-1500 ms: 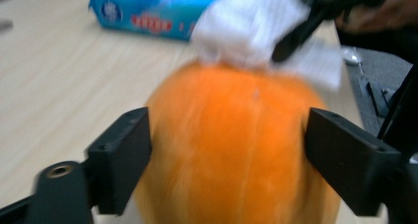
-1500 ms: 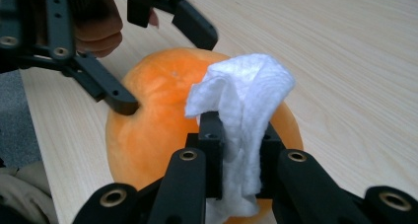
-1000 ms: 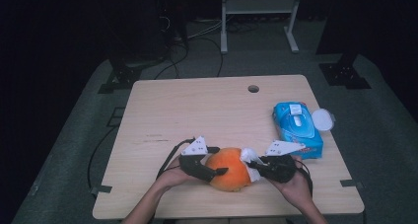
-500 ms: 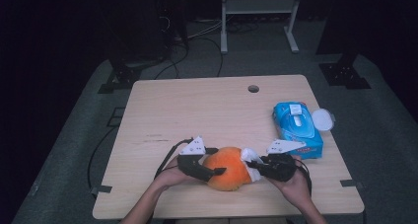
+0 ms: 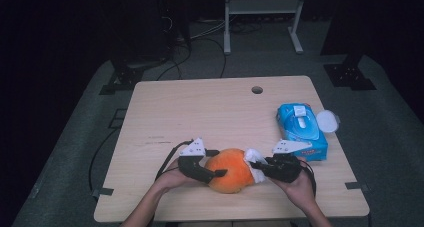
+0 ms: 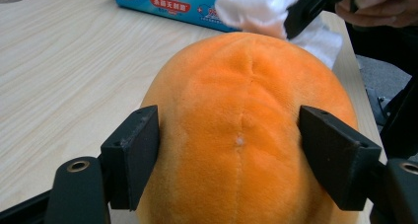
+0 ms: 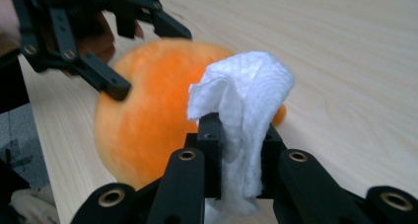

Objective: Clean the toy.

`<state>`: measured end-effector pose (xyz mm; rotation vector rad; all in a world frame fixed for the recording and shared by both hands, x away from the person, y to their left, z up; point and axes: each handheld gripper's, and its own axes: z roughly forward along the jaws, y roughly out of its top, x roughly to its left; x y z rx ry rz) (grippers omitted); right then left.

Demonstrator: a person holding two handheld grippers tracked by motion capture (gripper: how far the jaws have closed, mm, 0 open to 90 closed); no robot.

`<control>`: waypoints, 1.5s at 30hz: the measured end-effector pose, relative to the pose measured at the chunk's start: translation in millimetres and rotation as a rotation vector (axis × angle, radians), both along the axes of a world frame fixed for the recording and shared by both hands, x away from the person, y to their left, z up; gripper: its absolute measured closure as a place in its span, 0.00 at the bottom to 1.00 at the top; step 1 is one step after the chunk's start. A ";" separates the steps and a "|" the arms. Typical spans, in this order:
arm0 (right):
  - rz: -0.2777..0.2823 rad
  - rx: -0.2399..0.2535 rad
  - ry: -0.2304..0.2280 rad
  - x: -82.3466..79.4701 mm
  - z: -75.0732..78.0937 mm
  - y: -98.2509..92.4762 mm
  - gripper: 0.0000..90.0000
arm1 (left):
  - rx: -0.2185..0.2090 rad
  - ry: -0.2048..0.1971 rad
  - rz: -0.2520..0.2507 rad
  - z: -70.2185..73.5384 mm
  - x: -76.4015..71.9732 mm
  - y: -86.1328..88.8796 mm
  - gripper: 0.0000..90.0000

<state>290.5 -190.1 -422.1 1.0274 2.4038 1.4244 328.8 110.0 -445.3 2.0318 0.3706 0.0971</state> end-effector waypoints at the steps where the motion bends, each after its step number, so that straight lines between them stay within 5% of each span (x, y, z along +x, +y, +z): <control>1: 0.010 -0.005 -0.008 -0.2 2.2 4.0 0.87 | 0.001 0.002 0.000 0.0 0.2 0.5 0.28; 7: -0.003 -0.055 0.044 3.6 -10.7 0.1 0.87 | 0.003 -0.001 0.001 -0.2 -0.2 0.5 0.28; 14: -0.001 -0.022 0.006 3.7 0.0 5.5 0.87 | 0.022 -0.028 -0.027 1.4 -6.4 -7.3 0.28; 20: -0.018 -0.050 0.060 5.9 -12.2 -2.5 0.86 | 0.018 -0.021 -0.023 1.3 -6.3 -6.9 0.28; 26: 0.006 -0.012 -0.022 0.2 6.7 6.9 0.86 | 0.035 -0.050 -0.041 2.0 -13.2 -14.4 0.28; 33: 0.006 -0.053 0.028 1.1 -3.4 2.4 0.86 | 0.043 -0.055 -0.046 2.5 -15.0 -16.4 0.28; 39: 0.043 0.033 -0.012 -2.4 15.8 9.2 0.86 | 0.037 -0.054 -0.048 2.4 -15.3 -18.3 0.28; 45: 0.076 -0.005 0.010 -2.9 6.5 20.7 0.85 | 0.026 -0.042 -0.057 4.2 -15.2 -17.7 0.24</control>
